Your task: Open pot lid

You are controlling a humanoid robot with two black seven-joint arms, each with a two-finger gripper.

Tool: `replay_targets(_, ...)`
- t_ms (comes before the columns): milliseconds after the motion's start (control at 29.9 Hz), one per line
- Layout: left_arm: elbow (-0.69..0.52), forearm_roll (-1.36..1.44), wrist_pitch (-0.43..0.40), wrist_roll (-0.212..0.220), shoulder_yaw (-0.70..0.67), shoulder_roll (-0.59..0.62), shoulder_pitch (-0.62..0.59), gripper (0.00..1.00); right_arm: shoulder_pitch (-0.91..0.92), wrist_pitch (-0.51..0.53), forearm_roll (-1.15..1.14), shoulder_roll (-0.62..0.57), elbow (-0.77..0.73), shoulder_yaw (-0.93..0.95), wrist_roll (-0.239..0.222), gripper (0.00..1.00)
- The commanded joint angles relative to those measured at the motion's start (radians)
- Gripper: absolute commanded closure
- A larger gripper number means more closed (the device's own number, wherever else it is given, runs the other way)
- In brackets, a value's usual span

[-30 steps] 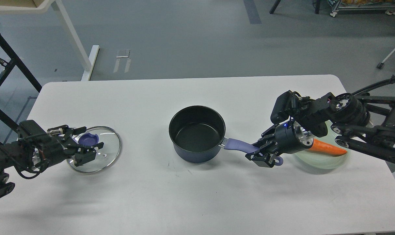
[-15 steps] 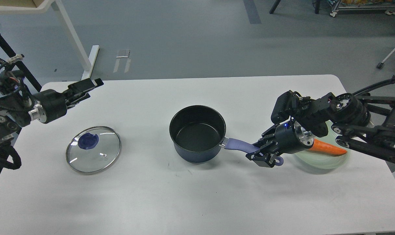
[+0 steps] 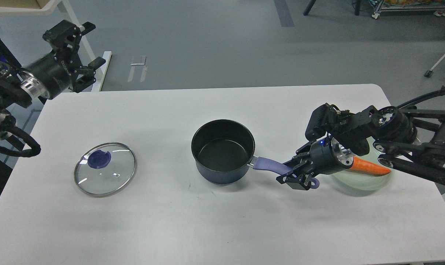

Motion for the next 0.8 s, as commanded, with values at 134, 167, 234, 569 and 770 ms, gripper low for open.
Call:
replay_targets(134,-0.001,0.0,0.02,0.0,-0.015,-0.022,-0.005,0.01,0.001,-0.012,0.029,-0.042,0.0,0.058,0.0,0.03)
replay_targets(167,0.0,0.001,0.028,0.0,-0.023,-0.028,-0.007,0.01,0.0,-0.012,0.049,-0.053,0.0,0.081,0.0,0.03)
replay_targets(234,-0.001,0.0,0.053,0.0,-0.028,-0.042,-0.009,0.01,0.0,-0.014,0.131,-0.074,0.0,0.124,0.0,0.02)
replay_targets(569,0.003,-0.008,0.074,0.011,-0.111,-0.123,0.01,0.01,-0.008,-0.138,0.797,-0.094,-0.17,0.285,0.0,0.02)
replay_targets(770,0.029,-0.045,0.073,0.016,-0.118,-0.169,0.03,0.01,-0.06,-0.299,1.297,-0.01,-0.282,0.319,0.0,0.02)
